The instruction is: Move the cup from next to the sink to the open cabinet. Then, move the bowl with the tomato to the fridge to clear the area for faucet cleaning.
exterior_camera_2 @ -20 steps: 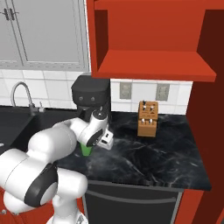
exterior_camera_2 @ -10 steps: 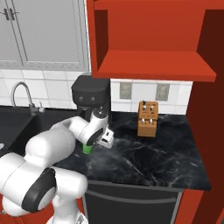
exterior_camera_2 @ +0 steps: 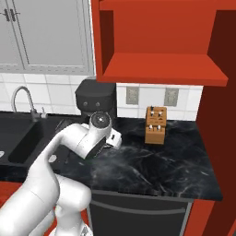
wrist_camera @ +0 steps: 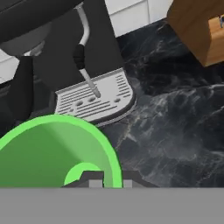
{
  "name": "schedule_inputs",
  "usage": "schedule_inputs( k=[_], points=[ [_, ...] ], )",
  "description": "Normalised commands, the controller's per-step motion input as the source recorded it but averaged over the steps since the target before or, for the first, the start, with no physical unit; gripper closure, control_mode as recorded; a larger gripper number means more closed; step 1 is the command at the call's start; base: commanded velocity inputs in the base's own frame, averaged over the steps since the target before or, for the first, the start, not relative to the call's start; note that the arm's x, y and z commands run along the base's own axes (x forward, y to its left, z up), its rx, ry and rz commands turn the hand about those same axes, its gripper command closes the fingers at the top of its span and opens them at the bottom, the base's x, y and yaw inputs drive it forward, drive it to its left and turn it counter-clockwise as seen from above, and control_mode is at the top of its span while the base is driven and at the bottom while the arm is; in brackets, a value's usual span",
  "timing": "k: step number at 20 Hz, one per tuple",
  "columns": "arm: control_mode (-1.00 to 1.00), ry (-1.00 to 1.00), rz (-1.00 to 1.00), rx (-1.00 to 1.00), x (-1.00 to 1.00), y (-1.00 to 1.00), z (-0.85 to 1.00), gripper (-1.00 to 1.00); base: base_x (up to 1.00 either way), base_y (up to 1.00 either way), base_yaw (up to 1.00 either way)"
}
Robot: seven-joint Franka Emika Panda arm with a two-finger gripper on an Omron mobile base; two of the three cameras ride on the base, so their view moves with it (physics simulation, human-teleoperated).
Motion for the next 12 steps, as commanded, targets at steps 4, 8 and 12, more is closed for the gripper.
schedule_inputs(
  k=[4,8,12],
  points=[
    [-1.0,-0.32,-0.23,-0.1,-0.97,-0.4,1.0,1.0,0.0,0.0,0.0],
    [-1.0,-0.2,-0.29,-0.08,-0.87,-0.47,1.0,1.0,0.0,0.0,0.0],
    [-1.0,-0.01,-0.35,0.0,-0.49,-0.54,1.0,1.0,0.0,0.0,0.0]
  ],
)
